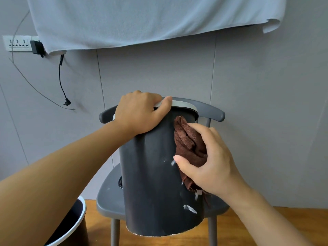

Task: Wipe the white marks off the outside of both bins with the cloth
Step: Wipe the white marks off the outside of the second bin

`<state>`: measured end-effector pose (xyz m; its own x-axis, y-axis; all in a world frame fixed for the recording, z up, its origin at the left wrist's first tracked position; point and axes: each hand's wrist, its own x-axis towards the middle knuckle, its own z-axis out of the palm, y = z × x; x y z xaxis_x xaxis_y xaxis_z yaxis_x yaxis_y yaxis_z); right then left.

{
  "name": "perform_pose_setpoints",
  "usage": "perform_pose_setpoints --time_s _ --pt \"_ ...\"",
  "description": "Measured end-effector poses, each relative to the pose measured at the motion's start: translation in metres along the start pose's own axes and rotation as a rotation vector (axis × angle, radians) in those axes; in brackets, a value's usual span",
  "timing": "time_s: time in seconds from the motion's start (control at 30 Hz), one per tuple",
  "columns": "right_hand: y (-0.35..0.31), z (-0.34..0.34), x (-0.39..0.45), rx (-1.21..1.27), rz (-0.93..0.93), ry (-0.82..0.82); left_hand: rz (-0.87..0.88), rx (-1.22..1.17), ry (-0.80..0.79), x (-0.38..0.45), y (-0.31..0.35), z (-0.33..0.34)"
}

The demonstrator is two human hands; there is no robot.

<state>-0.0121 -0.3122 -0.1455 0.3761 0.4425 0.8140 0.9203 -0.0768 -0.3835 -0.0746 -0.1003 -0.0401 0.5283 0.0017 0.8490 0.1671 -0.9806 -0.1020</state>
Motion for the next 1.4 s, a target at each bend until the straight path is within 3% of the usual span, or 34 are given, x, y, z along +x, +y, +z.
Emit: perform_pose_setpoints --time_s 0.23,0.4,0.53,0.67,0.77,0.97,1.1,1.27,1.4 --pt "-0.007 0.009 -0.007 -0.086 -0.031 -0.13 -0.018 -0.011 -0.009 0.0 -0.001 0.0" --pt "-0.014 0.007 -0.008 -0.284 -0.138 -0.179 -0.004 -0.01 -0.022 0.001 0.002 0.0" --pt "-0.013 0.002 -0.012 -0.215 -0.14 -0.253 -0.003 0.006 -0.016 0.002 0.004 0.0" --pt "-0.012 0.003 -0.005 0.077 0.018 -0.088 -0.012 -0.001 -0.03 0.002 0.003 0.0" --pt "-0.01 0.004 0.004 0.124 0.106 0.06 -0.004 0.016 -0.027 0.002 0.004 0.002" --pt "-0.018 0.006 0.002 -0.072 0.075 -0.102 0.002 0.007 -0.012 0.002 0.007 0.0" --pt "-0.014 0.004 -0.001 -0.049 0.049 -0.199 -0.013 0.0 -0.012 0.001 0.004 0.001" --pt "-0.013 -0.001 0.003 0.124 0.113 -0.092 -0.031 0.01 0.009 0.0 0.0 0.003" --pt "-0.016 -0.003 0.004 -0.015 0.045 -0.071 -0.025 0.003 0.007 0.0 -0.001 0.003"
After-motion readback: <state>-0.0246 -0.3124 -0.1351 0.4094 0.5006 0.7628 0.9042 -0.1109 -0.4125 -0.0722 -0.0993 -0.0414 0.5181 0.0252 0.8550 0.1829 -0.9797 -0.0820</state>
